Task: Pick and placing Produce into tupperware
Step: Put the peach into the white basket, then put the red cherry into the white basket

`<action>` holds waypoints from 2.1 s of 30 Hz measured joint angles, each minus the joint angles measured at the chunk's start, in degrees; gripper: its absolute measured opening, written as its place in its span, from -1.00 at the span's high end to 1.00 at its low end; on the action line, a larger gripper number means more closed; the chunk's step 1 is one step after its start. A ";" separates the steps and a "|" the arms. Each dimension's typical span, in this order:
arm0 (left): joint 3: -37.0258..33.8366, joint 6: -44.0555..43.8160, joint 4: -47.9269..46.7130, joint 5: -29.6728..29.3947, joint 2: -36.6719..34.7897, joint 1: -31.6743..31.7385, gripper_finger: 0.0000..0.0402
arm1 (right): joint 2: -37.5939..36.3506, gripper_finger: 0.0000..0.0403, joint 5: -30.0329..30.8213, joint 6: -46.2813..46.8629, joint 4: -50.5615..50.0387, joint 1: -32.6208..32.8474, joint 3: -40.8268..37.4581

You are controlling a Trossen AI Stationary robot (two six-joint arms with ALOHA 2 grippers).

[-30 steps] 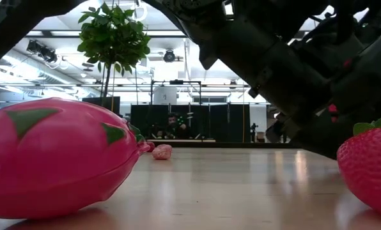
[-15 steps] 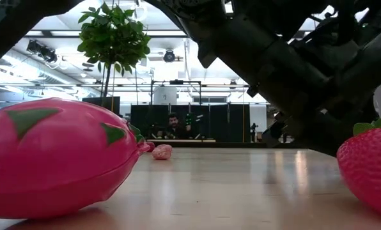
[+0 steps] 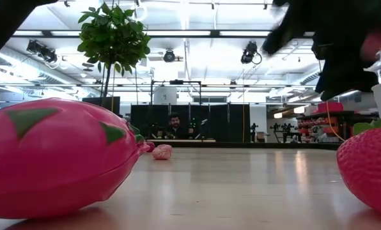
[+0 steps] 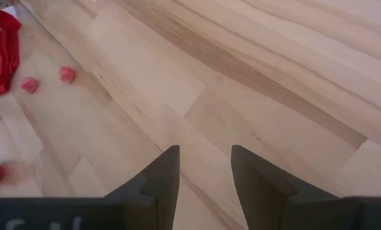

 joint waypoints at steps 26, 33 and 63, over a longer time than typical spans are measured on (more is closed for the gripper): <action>2.01 2.17 14.41 1.50 8.04 3.13 0.70 | 0.00 0.26 0.03 0.72 -0.21 -0.02 -0.01; 2.01 1.75 11.96 1.59 8.02 3.38 0.47 | 0.00 0.26 0.03 1.40 -0.20 0.00 -0.01; 3.02 8.59 -21.87 2.83 -22.83 12.47 0.29 | 8.96 0.10 1.83 -11.46 37.07 3.10 0.94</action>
